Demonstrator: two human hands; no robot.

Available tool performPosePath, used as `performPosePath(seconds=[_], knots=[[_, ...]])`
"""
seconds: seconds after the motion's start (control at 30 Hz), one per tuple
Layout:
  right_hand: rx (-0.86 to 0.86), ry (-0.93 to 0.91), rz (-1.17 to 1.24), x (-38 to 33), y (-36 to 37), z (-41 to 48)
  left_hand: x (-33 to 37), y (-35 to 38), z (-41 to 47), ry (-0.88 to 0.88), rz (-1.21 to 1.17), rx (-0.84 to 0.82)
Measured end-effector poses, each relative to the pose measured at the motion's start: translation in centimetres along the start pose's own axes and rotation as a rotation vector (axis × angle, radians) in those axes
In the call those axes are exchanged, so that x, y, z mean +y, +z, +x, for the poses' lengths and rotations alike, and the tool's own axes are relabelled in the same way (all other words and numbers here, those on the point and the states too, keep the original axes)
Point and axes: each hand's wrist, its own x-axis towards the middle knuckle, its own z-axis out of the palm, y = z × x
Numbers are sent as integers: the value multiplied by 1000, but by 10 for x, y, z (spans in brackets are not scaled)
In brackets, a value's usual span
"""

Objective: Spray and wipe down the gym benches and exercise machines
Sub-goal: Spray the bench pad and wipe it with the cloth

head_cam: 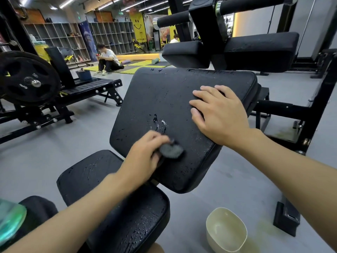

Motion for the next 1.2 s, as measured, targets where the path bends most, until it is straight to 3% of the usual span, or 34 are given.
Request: performPosePath(seconds=[0.1, 0.3, 0.47, 0.57, 0.7, 0.87, 1.07, 1.2], knots=[[13, 5, -9, -1, 2, -1, -1, -5, -7, 32, -12, -42], [24, 6, 17, 0, 1, 1, 19, 10, 61, -62, -46, 109], [53, 16, 5, -1, 4, -1, 23, 6, -24, 72, -34, -36], [60, 18, 0, -1, 6, 0, 28, 5, 11, 102, -34, -52], [61, 13, 5, 1, 3, 0, 53, 15, 61, 31, -54, 48], [60, 22, 8, 0, 4, -1, 48, 13, -17, 147, -91, -37], [43, 27, 24, 1, 1, 1, 70, 23, 43, 116, -95, 7], [34, 26, 14, 1, 2, -1, 56, 15, -11, 198, -98, -100]])
